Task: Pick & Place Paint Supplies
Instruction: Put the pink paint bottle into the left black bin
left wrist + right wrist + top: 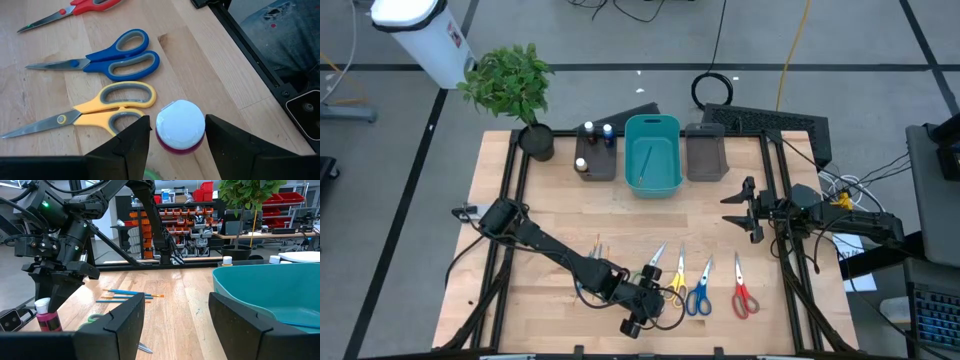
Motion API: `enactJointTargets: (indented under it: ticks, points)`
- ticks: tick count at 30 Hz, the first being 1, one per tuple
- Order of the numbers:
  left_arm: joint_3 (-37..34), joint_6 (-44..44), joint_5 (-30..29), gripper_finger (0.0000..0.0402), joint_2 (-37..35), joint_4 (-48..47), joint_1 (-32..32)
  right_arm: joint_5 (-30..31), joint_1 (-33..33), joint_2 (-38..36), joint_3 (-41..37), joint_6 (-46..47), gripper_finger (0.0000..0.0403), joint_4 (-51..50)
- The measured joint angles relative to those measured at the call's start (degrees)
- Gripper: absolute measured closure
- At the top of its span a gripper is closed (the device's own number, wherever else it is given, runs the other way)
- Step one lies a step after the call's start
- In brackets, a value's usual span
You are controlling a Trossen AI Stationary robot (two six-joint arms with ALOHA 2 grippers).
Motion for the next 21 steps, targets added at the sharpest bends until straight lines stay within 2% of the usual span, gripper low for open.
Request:
enactJointTargets:
  ticks: [13,16,21]
  points:
    - [0.0,0.0,0.0,0.0208,0.0,0.0,0.0,0.0,0.0,0.0,0.0,0.0,0.0190,0.0]
    - [0.0,0.0,0.0,0.0227,0.0,0.0,0.0,0.0,0.0,0.0,0.0,0.0,0.0190,0.0]
    - [0.1,0.0,0.0,0.0282,0.0,0.2,0.1,0.0,0.0,0.0,0.0,0.0,0.0190,0.0]
